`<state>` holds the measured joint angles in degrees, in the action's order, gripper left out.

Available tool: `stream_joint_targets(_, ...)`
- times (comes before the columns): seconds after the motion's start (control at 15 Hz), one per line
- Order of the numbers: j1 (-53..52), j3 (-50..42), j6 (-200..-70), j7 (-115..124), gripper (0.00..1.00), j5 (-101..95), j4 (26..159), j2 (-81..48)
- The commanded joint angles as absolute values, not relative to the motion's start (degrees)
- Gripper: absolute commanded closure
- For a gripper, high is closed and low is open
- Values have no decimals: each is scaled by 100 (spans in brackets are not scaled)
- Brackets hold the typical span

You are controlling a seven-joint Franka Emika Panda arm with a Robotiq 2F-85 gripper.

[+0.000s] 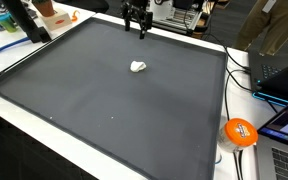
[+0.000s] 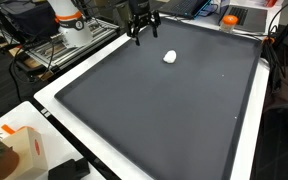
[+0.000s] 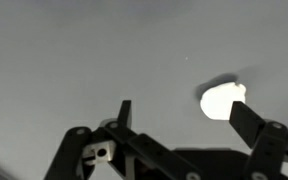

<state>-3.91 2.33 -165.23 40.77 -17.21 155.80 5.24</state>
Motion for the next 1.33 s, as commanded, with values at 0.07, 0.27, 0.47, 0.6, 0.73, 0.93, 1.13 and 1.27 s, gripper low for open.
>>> stream_joint_targets(0.07,-661,346,-14698,2894,0,-112,15052,1663)
stream_joint_targets(0.27,-342,566,-13284,3002,0,-248,14223,2197)
stream_joint_targets(0.47,-296,649,-13733,2906,0,-132,14352,2030)
stream_joint_targets(0.6,-294,678,-13786,2913,0,-143,14428,1938)
stream_joint_targets(0.73,-407,585,-13768,2643,0,118,14373,1737)
stream_joint_targets(0.93,-766,204,-13924,1198,0,1370,14405,1389)
stream_joint_targets(1.13,-820,133,-13898,307,0,2203,14369,920)
stream_joint_targets(1.27,-766,191,-13993,45,0,2409,14324,561)
